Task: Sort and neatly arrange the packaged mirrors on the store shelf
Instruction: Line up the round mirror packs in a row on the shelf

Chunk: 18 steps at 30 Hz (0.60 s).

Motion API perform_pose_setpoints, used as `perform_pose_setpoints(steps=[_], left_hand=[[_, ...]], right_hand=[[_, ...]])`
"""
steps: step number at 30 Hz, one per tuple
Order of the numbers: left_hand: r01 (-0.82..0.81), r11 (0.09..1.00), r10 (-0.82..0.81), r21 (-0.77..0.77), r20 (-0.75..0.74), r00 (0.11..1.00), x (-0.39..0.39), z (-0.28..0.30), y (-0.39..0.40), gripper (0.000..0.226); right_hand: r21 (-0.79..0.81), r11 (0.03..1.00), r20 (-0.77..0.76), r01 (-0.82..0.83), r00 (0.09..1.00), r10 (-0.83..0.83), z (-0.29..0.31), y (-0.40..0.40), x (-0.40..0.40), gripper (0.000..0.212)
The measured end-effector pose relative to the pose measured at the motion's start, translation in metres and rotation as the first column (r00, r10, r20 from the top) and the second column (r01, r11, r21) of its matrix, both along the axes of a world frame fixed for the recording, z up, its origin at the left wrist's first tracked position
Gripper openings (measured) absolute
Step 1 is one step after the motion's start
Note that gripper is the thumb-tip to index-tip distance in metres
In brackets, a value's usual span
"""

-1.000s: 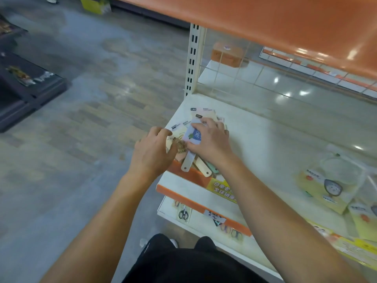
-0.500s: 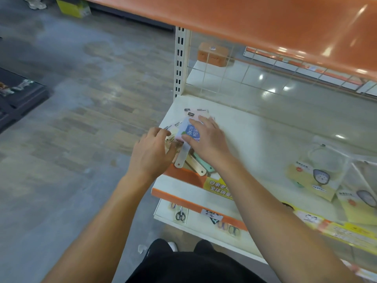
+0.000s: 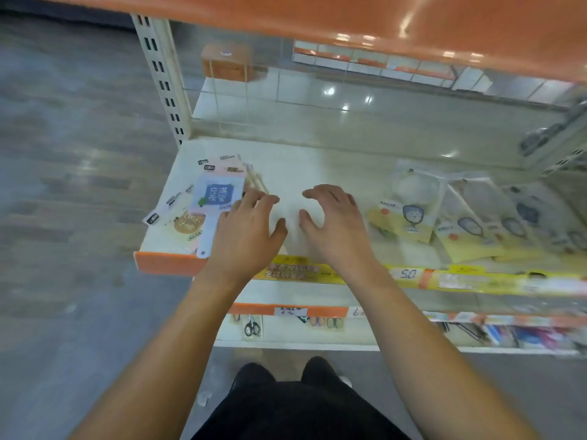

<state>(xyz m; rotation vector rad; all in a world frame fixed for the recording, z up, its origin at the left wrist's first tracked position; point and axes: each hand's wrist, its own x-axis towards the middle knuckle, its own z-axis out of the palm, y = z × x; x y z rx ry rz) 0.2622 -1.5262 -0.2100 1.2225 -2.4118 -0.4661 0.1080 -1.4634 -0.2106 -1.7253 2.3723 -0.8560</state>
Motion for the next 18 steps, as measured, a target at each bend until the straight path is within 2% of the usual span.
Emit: perform_pose_setpoints(steps=[4, 8, 18], left_hand=[[0.056, 0.998, -0.056, -0.001, 0.009, 0.998, -0.031, 0.002, 0.011, 0.043], [0.090, 0.996, -0.090, -0.006, 0.039, 0.995, -0.066, 0.007, 0.026, 0.043], [0.156, 0.987, -0.152, -0.023, 0.127, 0.980, -0.165, 0.015, 0.083, 0.040]], right_hand=[[-0.024, 0.995, 0.019, 0.100, 0.995, -0.100, -0.002, 0.025, -0.031, 0.034], [-0.007, 0.990, 0.042, 0.140, 0.989, -0.139, -0.005, 0.045, -0.060, 0.045], [-0.035, 0.971, 0.076, 0.238, 0.969, -0.235, -0.002, 0.111, -0.158, 0.038]])
